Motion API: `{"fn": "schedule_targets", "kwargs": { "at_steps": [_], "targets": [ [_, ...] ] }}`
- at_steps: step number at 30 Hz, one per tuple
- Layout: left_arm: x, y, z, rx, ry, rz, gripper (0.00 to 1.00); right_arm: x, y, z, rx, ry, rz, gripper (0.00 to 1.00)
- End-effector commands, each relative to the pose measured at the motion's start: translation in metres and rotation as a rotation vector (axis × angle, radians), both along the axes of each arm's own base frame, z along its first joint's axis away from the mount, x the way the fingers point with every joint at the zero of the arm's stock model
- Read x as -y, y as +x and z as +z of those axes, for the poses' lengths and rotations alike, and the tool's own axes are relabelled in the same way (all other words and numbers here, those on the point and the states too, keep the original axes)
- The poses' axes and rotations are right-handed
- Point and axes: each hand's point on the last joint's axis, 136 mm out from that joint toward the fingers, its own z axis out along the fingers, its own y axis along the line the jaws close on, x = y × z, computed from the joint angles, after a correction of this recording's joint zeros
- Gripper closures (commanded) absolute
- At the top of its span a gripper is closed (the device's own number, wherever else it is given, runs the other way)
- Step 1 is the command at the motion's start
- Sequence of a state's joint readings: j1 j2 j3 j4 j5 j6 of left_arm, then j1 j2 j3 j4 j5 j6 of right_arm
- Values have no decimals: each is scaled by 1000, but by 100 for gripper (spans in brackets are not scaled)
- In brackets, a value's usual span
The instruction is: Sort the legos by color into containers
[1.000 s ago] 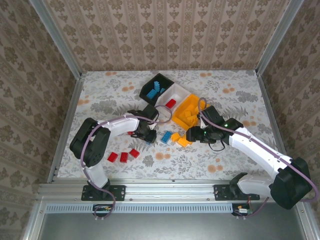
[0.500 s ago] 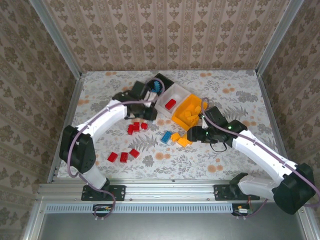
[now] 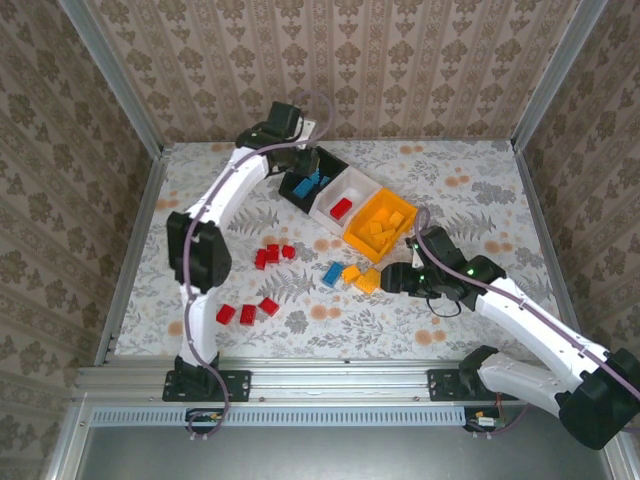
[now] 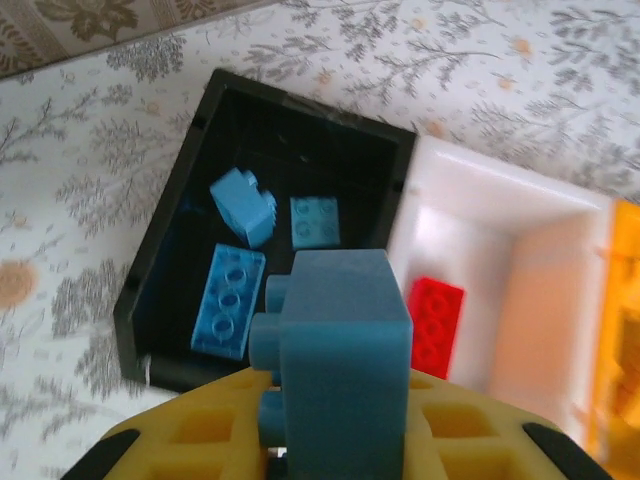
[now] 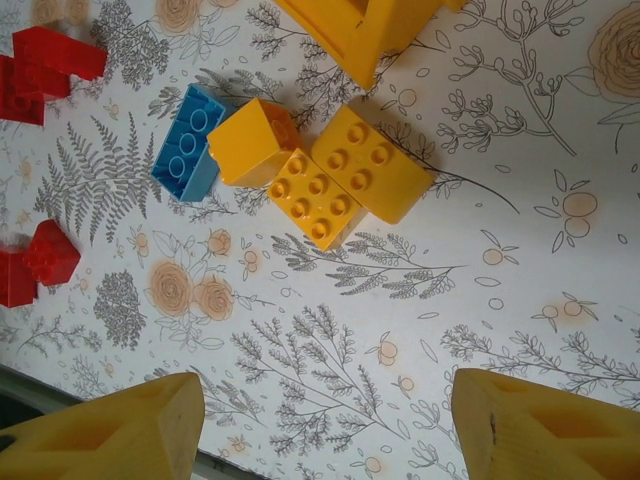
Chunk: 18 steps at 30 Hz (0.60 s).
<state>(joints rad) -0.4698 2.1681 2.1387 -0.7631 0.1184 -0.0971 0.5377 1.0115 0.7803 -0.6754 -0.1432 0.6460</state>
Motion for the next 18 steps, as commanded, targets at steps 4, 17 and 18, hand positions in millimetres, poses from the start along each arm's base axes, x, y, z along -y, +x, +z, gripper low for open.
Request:
{"fn": "schedule_targets", "kwargs": {
  "at_steps": [4, 17, 18],
  "targets": [
    [10, 37, -6, 75, 68, -10, 83, 4, -2, 7, 33, 5, -19, 32],
    [13, 40, -20, 31, 60, -28, 37, -2, 3, 8, 31, 19, -20, 31],
    [14, 35, -13, 39, 57, -37, 34, -3, 4, 8, 31, 21, -17, 31]
  ]
}}
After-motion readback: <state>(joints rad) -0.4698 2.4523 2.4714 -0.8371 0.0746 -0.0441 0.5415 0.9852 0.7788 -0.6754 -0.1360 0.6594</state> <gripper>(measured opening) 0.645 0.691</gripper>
